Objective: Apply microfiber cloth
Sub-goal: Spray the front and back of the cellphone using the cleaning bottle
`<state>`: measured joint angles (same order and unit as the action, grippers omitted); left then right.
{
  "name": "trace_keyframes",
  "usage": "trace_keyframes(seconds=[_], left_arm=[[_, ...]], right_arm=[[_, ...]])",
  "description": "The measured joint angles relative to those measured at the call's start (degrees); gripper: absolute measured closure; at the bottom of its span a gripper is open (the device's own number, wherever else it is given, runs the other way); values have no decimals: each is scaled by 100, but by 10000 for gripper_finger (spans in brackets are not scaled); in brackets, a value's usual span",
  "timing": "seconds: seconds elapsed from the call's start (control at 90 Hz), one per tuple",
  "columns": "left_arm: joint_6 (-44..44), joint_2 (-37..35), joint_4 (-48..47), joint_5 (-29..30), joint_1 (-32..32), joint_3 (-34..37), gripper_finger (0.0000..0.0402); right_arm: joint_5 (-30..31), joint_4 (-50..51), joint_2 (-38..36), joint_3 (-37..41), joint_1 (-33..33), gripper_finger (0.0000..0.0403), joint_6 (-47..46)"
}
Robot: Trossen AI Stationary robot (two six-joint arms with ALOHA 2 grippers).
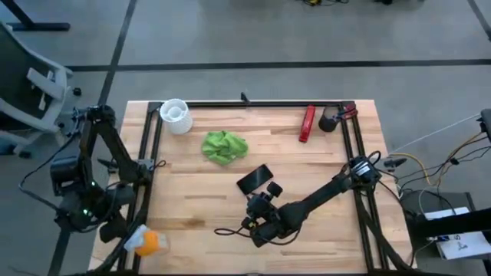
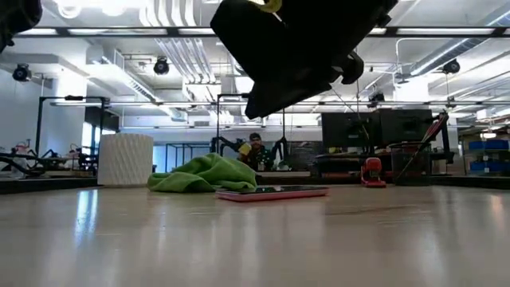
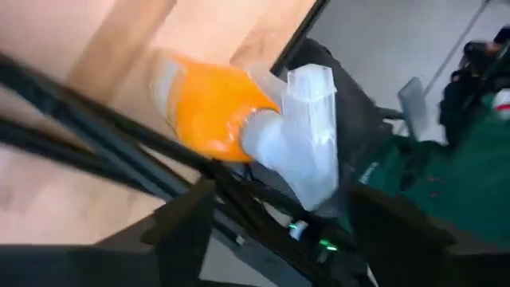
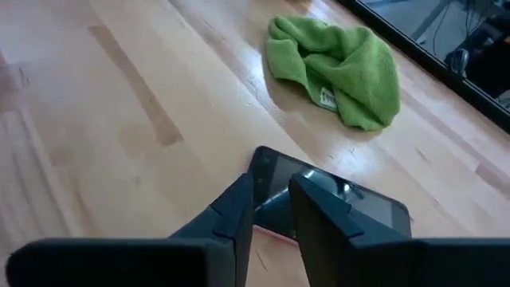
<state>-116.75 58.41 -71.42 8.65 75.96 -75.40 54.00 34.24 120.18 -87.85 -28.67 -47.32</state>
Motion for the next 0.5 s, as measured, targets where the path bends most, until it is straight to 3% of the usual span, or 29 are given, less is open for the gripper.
trace_keyframes(seconds=[0.211,0.5], left_arm=[[49,316,197,253,-19,22,75],[-87,1023,-24,272,-103,55,73]], right_arm=[[-2,179,0,0,11,358,37],[-2,193,0,0,20,360,42]])
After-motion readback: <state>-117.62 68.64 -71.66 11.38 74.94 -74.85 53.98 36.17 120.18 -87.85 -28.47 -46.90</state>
